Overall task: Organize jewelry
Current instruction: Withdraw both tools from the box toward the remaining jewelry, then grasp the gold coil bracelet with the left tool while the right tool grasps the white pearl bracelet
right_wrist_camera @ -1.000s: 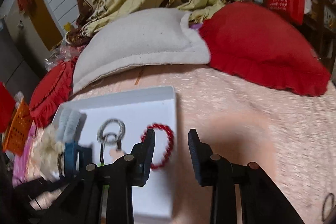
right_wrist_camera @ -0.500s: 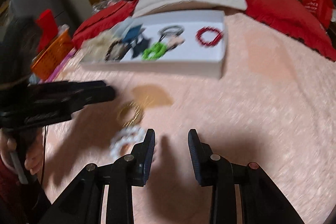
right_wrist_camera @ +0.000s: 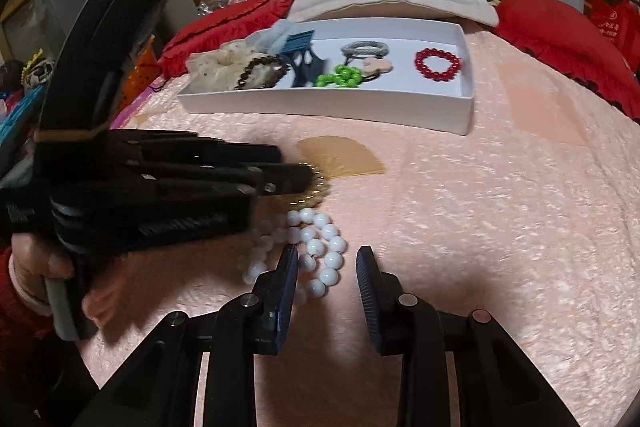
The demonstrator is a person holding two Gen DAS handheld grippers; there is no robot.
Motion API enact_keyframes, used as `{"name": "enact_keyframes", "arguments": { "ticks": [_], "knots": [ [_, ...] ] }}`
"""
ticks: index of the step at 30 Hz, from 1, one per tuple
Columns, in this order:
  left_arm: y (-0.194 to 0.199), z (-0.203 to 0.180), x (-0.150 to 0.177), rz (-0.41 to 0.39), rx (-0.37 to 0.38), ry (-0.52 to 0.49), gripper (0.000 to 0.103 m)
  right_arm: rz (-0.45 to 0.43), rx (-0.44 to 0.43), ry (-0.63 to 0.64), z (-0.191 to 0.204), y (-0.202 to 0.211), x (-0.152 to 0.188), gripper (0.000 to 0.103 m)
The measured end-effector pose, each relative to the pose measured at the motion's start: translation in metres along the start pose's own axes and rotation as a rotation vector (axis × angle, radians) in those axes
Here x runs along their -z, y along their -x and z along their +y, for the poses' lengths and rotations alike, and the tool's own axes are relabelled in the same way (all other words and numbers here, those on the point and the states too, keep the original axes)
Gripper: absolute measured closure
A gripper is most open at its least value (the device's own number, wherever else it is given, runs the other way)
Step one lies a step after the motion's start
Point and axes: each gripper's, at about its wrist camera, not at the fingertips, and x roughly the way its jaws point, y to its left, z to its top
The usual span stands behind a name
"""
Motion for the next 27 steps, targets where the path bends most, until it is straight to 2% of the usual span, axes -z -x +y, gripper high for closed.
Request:
{"name": "enact_keyframes", "arguments": {
  "ticks": [1,2,4,5,7,17,27],
  "knots": [
    [0.0,0.0,0.001,0.001,-0.002,0.0,0.076,-0.006,-0.006,-0.004,0.002,0.0,0.001,0.074],
    [0.0,0.0,0.0,0.011,0.001,0.005,0.096,-0.008,-0.012,-0.007,0.003,0.0,0.002,0.075],
    [0.001,0.004,-0.001,0.025,0.024,0.026,0.095,-0.001,-0.035,-0.012,0.006,-0.003,0.002,0.088],
    [0.004,0.006,-0.002,0.021,0.026,0.038,0.095,0.002,-0.041,-0.014,0.007,-0.004,0.001,0.088],
    [0.013,0.008,-0.001,0.002,0.021,0.049,0.095,0.003,-0.04,-0.018,0.009,-0.004,-0.001,0.095],
    [0.07,0.022,0.005,-0.09,0.022,0.084,0.095,-0.063,-0.042,-0.07,0.003,0.028,-0.011,0.096],
    [0.094,0.047,0.006,-0.131,-0.006,0.163,0.095,-0.182,-0.001,-0.085,-0.007,0.074,-0.048,0.096]
  ]
}}
